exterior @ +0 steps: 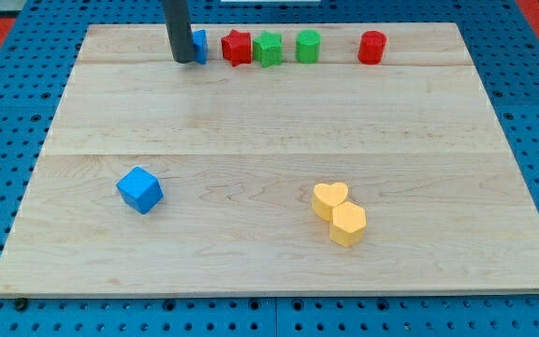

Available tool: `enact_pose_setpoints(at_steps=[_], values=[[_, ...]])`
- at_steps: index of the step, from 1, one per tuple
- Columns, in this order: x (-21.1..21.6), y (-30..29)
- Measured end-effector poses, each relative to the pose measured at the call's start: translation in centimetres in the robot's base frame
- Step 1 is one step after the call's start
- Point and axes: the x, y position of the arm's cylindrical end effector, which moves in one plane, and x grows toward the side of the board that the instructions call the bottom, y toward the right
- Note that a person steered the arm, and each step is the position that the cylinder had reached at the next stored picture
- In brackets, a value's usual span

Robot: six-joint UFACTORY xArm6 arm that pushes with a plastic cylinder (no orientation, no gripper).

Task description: Point your arm at the bottom right side of the blue cube

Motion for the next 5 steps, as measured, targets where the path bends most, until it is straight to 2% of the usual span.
enact_pose_setpoints(at_steps=[1, 2, 3, 4, 5], values=[[2.9, 0.2], [10.3, 3.2], [19.9, 5.9], [25.9, 5.6], [27.4, 2.1]])
